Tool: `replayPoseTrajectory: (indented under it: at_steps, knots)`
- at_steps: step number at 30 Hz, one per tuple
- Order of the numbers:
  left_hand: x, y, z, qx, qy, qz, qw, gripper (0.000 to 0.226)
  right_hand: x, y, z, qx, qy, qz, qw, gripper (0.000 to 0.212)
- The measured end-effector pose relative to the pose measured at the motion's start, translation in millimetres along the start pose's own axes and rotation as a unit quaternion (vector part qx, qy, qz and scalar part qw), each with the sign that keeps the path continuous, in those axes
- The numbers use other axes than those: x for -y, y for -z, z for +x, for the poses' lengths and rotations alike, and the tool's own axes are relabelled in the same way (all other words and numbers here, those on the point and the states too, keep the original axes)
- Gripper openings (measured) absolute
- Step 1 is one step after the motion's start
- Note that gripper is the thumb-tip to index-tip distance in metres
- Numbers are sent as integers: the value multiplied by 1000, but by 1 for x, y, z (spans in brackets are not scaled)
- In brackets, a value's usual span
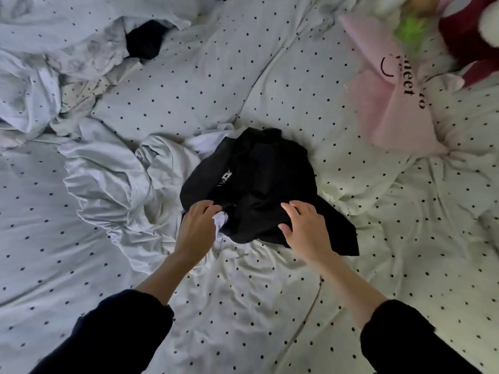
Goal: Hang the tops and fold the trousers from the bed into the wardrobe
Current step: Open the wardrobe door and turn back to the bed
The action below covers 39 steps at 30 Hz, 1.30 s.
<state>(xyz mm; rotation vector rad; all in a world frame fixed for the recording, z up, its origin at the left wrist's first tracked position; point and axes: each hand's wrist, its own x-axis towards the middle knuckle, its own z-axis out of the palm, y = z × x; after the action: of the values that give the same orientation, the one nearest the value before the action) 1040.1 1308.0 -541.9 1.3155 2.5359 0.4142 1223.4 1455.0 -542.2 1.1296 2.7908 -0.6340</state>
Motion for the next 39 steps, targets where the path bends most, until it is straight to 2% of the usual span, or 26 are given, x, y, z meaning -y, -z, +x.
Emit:
replayPoseTrajectory:
  at_steps: [3, 5, 7, 9, 11, 13, 15, 16, 18, 19, 21, 23, 26, 27, 30, 32, 37, 39]
  knots:
    - [12, -20, 16, 33, -35, 101, 994, 66, -3, -17, 22, 42, 61, -98, 992, 74]
    - [19, -26, 24, 58, -42, 147, 987, 77, -5, -25, 33, 52, 83, -140, 985, 76]
    - [26, -30, 35, 30, -20, 160, 987, 65, -9, -28, 44, 36, 97, -166, 981, 51]
    - [31, -26, 44, 0, 7, 123, 992, 36, -13, -29, 48, 8, 103, -168, 980, 29]
    - [33, -21, 42, -3, 2, 81, 997, 13, -17, -32, 45, -14, 120, -131, 984, 26]
    - [30, -19, 31, 13, -17, 32, 999, 9, -18, -30, 34, -27, 126, -65, 990, 18]
    - [22, -14, 9, 98, 1, -5, 995, 16, -12, -16, 14, 59, 103, -34, 992, 15]
    - [17, -11, -4, 181, 16, -2, 983, 17, -9, -8, 1, 114, 88, -36, 989, 19]
    - [9, -9, -24, 359, 13, 34, 933, 13, -8, 2, -18, 206, 46, -54, 976, 23]
    - [3, -7, -31, 420, 1, 53, 906, 15, -8, 5, -25, 246, 26, -66, 967, 23]
    - [-5, -1, -48, 466, 1, 50, 883, 24, -10, 11, -37, 295, 9, -95, 951, 25]
    - [-7, 7, -58, 438, 31, -2, 899, 26, -8, 13, -44, 295, 0, -92, 951, 26]
    - [-5, 28, -62, 316, 73, -94, 941, 8, 11, 21, -45, 228, 22, -25, 973, 34]
    - [-4, 38, -62, 277, 82, -123, 949, 11, 22, 24, -45, 207, 43, 1, 977, 40]
    - [-6, 68, -65, 192, 58, -181, 963, 11, 64, 30, -46, 140, 135, 49, 980, 56]
    - [-12, 91, -68, 156, 31, -197, 967, 12, 90, 34, -49, 111, 176, 83, 975, 59]
    - [-14, 160, -89, 47, -49, -231, 971, 25, 147, 72, -56, 20, 209, 136, 968, 23]
    - [-9, 182, -102, 9, -51, -237, 970, 17, 168, 94, -63, -1, 208, 169, 963, 19]
